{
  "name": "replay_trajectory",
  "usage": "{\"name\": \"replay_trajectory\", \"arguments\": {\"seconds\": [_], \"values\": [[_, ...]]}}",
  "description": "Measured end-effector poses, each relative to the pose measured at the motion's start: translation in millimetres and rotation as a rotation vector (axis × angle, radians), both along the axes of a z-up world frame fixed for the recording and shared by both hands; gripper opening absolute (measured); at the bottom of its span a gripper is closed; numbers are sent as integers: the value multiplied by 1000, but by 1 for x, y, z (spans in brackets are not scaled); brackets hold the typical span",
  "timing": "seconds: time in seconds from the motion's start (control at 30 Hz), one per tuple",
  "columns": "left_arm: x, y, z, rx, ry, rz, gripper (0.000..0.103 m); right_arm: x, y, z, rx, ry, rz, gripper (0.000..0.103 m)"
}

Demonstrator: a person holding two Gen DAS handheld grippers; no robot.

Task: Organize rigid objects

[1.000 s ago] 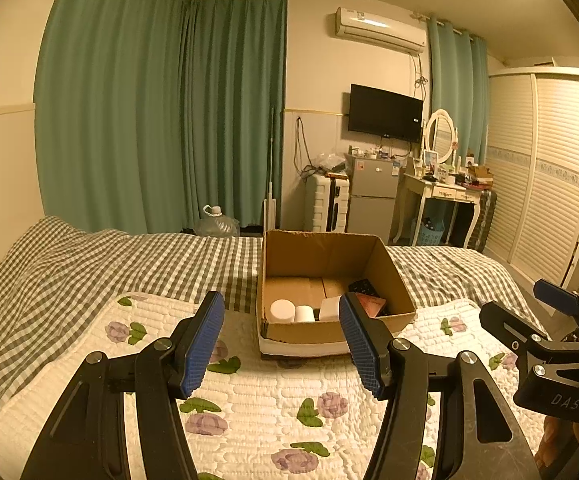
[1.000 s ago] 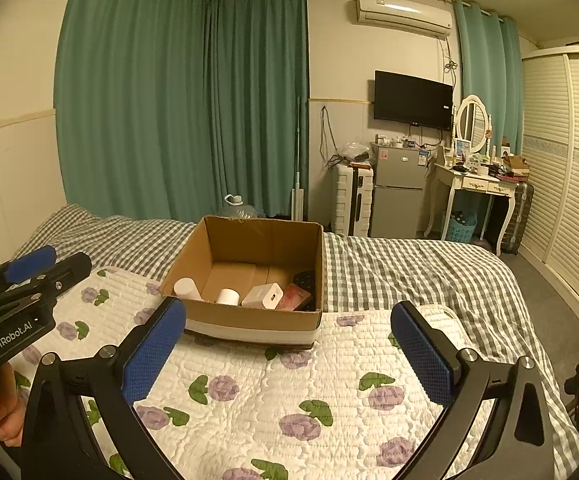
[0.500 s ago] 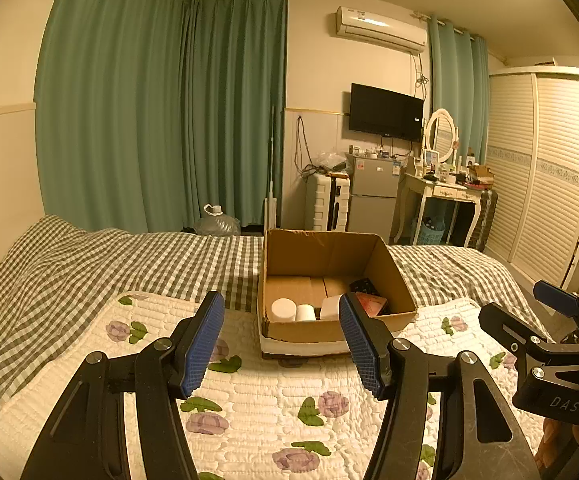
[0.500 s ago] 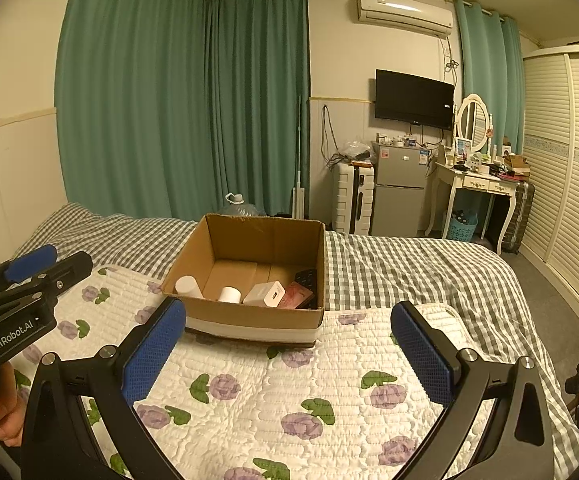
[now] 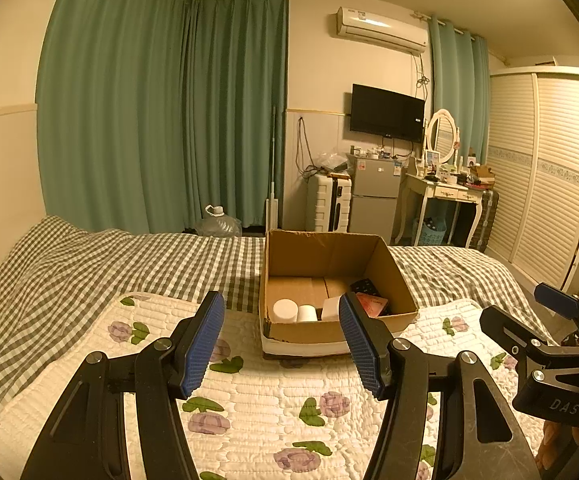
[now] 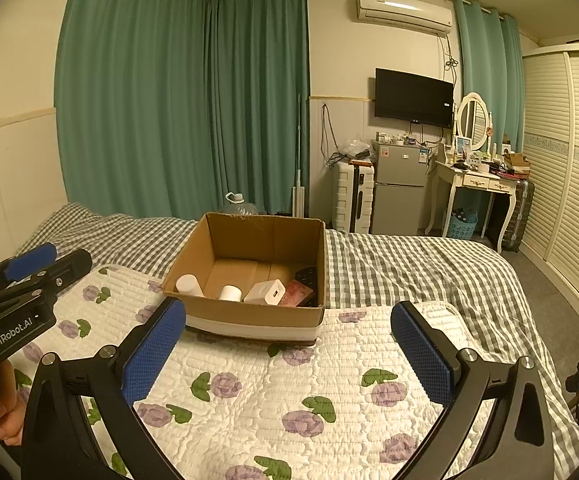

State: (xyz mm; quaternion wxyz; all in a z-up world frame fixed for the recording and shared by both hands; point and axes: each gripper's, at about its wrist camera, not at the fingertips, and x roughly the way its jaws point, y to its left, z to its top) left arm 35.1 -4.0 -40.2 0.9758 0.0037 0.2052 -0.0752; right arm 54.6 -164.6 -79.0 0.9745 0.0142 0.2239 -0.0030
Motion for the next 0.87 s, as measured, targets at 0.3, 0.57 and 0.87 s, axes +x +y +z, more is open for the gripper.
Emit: {"name": "replay_trajectory", "arguments": {"seconds": [0.3, 0.57, 0.87], "values": [[-1, -1, -1, 2, 3, 1, 63, 0, 0, 0, 0, 1, 2, 103], [-1, -2, -2, -1, 15, 1, 63, -2, 2, -4, 7, 5, 4, 103], [-2, -3, -4, 3, 3, -18, 63, -3, 3, -3, 11, 10, 7, 103]]}}
